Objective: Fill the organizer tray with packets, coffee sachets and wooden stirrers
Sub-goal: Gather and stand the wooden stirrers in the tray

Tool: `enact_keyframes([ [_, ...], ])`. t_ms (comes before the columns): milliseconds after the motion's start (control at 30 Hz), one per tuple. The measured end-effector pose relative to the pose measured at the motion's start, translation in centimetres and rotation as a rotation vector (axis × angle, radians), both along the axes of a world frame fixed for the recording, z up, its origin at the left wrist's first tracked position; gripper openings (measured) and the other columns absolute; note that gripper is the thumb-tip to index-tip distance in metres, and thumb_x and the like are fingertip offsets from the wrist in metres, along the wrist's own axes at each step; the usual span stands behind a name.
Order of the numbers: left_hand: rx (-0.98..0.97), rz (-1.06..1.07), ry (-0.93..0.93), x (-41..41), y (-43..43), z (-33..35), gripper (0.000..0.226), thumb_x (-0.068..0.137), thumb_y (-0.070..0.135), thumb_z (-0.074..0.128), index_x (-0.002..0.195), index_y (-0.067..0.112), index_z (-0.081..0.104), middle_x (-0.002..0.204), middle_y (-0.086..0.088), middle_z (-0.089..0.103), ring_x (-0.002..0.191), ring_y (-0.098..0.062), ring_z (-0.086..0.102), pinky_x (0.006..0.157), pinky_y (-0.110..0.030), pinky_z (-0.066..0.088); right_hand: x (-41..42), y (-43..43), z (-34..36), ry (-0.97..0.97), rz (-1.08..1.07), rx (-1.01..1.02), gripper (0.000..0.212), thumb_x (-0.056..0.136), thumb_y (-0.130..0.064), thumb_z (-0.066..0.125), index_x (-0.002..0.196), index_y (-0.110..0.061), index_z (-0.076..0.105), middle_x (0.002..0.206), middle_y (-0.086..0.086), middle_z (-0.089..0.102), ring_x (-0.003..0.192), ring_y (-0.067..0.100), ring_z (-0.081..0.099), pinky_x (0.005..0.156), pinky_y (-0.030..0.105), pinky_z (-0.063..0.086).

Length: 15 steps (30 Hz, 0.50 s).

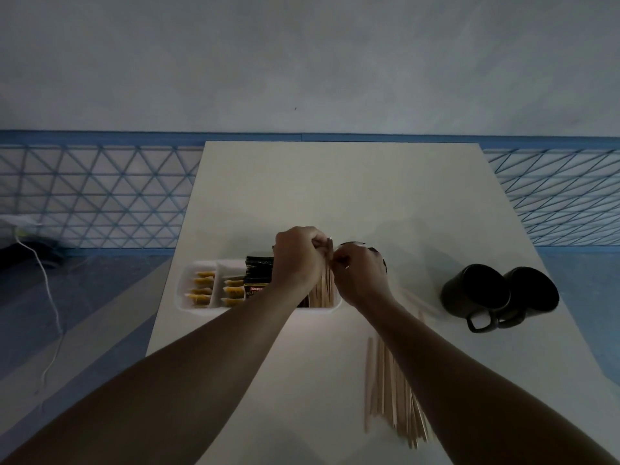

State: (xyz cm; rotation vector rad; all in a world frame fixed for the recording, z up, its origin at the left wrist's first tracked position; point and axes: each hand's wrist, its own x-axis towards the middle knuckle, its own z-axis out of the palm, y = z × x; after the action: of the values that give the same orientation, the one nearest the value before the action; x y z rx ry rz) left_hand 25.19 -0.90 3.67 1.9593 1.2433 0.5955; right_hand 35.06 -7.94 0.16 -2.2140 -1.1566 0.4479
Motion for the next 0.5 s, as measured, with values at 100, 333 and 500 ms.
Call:
enact_keyframes([
  [100, 0.016, 0.025, 0.022, -0.1, 0.0, 0.1, 0.01, 0.083, 0.01, 0.073, 0.092, 0.011, 0.076, 0.083, -0.001, 0.074, 0.077, -0.011, 0.067, 0.072, -0.018, 0.051, 0.1, -0.3, 0.1, 0.04, -0.012, -0.001, 0.015, 0.082, -0.006, 0.063, 0.083, -0.015, 0.076, 0.079, -0.005, 0.071, 0.065, 0.003, 0.056, 0.055, 0.002, 0.036],
  [333, 0.062, 0.017, 0.014, -0.4, -0.9, 1.1, 0.012, 0.085, 0.008, 0.069, 0.095, 0.011, 0.074, 0.086, -0.001, 0.073, 0.077, -0.009, 0.065, 0.066, -0.009, 0.044, 1.0, -2.1, 1.5, 0.036, -0.077, -0.016, 0.013, 0.084, -0.014, 0.068, 0.095, -0.013, 0.075, 0.094, 0.008, 0.074, 0.088, 0.027, 0.066, 0.077, 0.035, 0.053],
  [500, 0.028, -0.056, -0.023, 0.0, -3.1, 1.3, 0.011, 0.084, 0.014, 0.07, 0.094, 0.01, 0.074, 0.089, 0.001, 0.074, 0.077, -0.006, 0.066, 0.058, -0.001, 0.043, 2.8, -5.4, 1.7, 0.061, -0.109, -0.046, 0.022, 0.087, -0.017, 0.07, 0.108, -0.012, 0.072, 0.108, 0.009, 0.072, 0.093, 0.024, 0.066, 0.067, 0.023, 0.052],
])
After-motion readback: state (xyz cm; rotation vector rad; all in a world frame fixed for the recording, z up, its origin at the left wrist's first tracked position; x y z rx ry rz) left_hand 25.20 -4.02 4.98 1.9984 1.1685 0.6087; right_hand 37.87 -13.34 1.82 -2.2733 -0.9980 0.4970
